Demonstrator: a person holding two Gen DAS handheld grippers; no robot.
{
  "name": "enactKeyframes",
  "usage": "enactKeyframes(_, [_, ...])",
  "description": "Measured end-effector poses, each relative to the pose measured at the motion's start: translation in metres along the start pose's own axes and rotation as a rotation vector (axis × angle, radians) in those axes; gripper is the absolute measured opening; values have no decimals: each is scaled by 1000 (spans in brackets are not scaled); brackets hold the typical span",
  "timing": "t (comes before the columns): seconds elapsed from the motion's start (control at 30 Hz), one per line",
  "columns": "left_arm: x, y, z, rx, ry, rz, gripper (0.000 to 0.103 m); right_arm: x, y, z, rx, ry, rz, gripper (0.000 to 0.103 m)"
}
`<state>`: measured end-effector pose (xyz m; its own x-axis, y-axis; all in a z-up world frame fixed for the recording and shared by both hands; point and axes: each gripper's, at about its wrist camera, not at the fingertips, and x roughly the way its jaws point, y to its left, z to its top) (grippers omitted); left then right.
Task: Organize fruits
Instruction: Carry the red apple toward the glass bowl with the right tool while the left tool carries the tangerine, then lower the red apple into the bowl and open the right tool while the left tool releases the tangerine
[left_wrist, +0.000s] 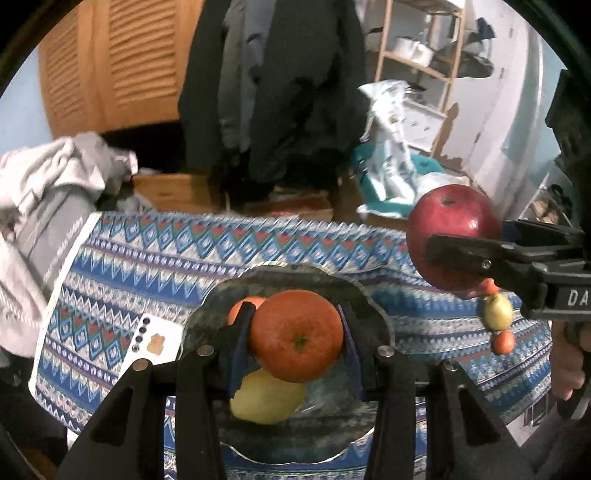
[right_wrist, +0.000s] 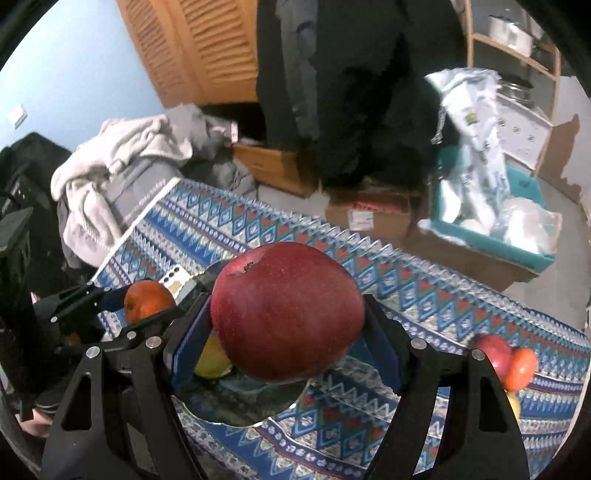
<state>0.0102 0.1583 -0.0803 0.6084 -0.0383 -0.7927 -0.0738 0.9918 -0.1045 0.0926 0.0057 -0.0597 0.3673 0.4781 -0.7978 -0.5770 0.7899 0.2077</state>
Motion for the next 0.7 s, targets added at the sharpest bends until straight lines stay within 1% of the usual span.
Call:
enactKeyframes(0.17, [20, 15, -10, -11, 53, 19, 45, 32, 7, -4, -12, 67, 9, 78])
enactKeyframes(0.33, [42, 21, -20, -18, 115, 13, 45, 55, 9, -11, -5, 124, 18, 78])
enactKeyframes(0.47, [57, 23, -27, -22, 154, 26, 45, 68, 10, -16, -3, 158, 19, 78])
enactKeyframes(0.7, [71, 25, -31, -42, 208, 14, 45, 80, 9, -23, 3, 197, 23, 78])
